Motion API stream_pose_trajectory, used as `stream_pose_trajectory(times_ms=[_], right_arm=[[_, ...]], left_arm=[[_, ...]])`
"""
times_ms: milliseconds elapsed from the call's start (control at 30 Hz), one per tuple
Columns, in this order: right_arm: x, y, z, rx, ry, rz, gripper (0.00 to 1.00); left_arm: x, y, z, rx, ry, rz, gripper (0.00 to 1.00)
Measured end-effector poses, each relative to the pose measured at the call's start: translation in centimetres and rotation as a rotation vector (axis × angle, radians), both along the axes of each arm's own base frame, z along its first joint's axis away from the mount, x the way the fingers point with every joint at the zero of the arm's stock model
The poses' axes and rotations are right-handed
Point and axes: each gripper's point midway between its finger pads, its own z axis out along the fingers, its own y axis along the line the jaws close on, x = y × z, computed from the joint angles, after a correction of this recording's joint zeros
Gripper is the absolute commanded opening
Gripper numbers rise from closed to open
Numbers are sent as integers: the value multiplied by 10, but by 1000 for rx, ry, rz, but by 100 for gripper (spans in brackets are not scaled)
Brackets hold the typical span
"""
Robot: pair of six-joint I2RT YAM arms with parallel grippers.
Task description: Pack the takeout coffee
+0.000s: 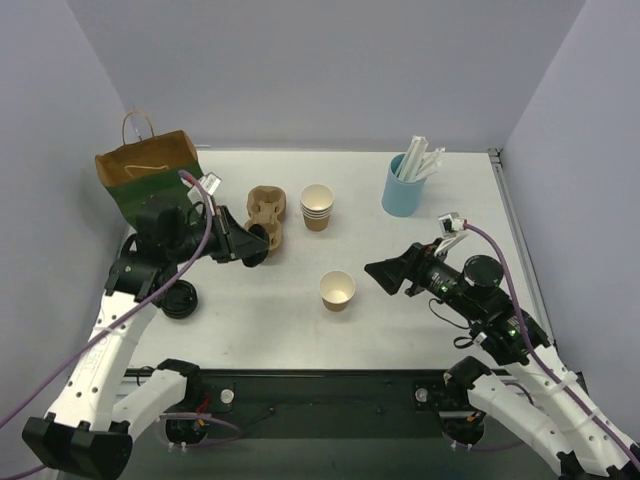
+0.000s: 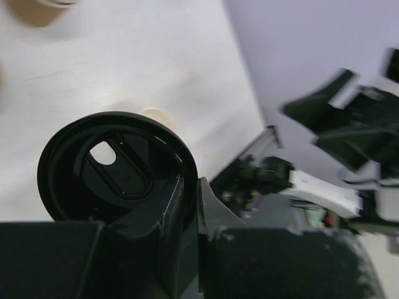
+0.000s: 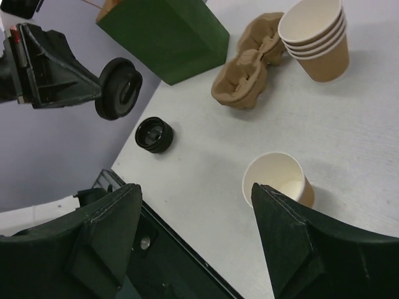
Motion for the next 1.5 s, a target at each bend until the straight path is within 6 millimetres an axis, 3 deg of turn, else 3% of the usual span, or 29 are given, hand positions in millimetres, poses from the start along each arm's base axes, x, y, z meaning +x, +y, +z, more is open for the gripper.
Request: stream_pose_trajectory(times_ms=[167, 300, 633, 833, 1067, 1500], right_arm=[[13, 29, 4, 84, -52, 61, 69], [14, 57, 10, 120, -86, 146, 68], [9, 90, 34, 213, -208, 277, 58], [6, 91, 31, 158, -364, 308, 57], [6, 91, 37, 132, -456, 317, 56], [3, 110, 46, 143, -474, 378, 50]], left_arm=[[-34, -38, 42, -317, -55, -171, 24], [-52, -56, 61, -474, -48, -269, 24], [-77, -69, 96, -679, -26, -393, 25], [-84, -71, 103, -718, -1, -415, 25], [-89, -74, 97, -725, 32, -419, 25], [-93, -79, 90, -734, 75, -424, 25]])
